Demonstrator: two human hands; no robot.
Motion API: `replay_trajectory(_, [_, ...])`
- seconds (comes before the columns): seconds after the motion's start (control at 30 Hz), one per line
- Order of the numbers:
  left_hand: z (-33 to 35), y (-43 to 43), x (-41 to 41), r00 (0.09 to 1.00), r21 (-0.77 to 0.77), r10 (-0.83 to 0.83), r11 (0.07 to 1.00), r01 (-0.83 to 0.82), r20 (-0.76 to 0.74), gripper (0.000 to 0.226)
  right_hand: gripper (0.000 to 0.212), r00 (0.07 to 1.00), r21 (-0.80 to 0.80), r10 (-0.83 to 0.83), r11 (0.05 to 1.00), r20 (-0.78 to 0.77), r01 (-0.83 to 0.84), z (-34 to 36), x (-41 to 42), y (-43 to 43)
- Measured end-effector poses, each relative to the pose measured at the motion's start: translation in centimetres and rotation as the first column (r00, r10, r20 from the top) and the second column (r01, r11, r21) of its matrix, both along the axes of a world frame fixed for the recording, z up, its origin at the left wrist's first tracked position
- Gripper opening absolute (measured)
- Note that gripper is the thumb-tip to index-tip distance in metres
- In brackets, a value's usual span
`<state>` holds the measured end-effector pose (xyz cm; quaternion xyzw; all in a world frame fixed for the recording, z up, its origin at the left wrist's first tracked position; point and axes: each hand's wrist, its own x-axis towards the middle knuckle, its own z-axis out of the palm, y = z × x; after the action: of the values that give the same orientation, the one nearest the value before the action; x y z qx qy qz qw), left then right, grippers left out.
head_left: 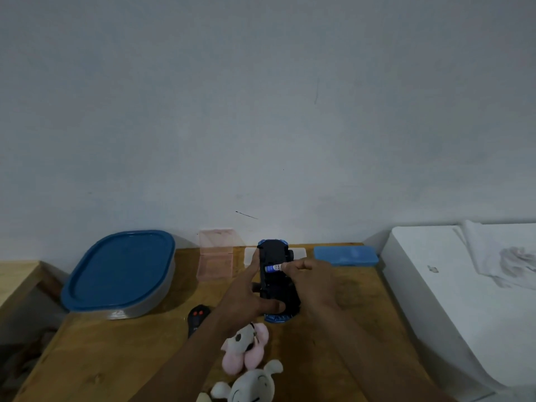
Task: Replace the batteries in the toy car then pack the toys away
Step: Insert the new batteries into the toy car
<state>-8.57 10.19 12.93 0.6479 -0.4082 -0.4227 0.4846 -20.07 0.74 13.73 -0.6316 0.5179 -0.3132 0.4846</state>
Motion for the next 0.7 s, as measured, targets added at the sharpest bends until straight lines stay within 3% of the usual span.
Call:
replay_trajectory(0.17, [-0.5,0.3,0.7,1.000,-0.014,-0.013,1.000,0.013,0.009,0.104,0.012,1.000,0.075,-0.010,0.997,0.022,0.008,1.1,0.6,-0.2])
replay_trajectory(0.7, [-1.9,2.1,3.9,0.990,-0.026,-0.126,0.991,0.128,0.061,0.109,0.047,0.993,0.198,-0.114,0.973,-0.029,0.118,1.4,2.5,1.1])
